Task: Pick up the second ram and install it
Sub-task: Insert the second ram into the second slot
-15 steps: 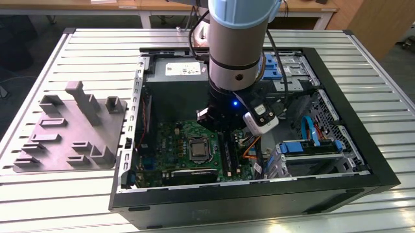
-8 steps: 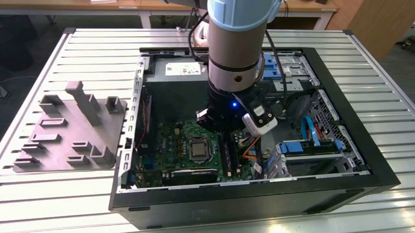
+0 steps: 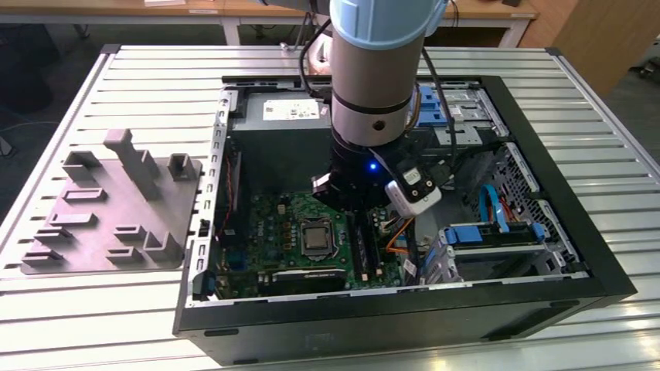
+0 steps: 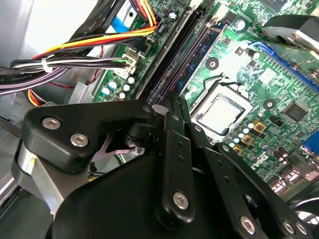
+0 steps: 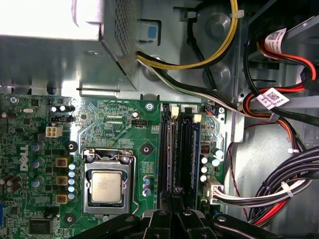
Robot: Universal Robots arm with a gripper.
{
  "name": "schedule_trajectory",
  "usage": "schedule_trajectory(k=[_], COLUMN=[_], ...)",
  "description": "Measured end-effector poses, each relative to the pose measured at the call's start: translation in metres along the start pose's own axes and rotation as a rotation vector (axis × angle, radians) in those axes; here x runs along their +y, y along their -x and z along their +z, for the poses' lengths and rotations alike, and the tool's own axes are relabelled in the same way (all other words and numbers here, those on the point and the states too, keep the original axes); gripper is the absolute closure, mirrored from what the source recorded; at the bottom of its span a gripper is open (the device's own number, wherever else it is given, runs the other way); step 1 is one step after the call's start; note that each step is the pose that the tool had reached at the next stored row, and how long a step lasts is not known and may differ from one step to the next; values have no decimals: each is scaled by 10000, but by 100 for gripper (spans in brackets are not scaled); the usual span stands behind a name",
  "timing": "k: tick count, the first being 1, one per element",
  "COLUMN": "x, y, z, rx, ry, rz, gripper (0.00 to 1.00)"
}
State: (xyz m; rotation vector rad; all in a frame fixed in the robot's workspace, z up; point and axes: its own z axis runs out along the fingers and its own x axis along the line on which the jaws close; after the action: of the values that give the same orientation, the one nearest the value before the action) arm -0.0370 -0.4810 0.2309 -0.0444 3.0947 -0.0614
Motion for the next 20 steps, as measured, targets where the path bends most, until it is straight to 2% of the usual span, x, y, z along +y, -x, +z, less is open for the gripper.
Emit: schedule_trajectory(k=[12, 17, 20], x=[-1, -13, -14], y=[2, 1, 1], z=[-32, -16, -12], rx=[-1, 14, 16], ry=[8, -10, -13], rz=[5, 364, 400], gripper=[89, 89, 89])
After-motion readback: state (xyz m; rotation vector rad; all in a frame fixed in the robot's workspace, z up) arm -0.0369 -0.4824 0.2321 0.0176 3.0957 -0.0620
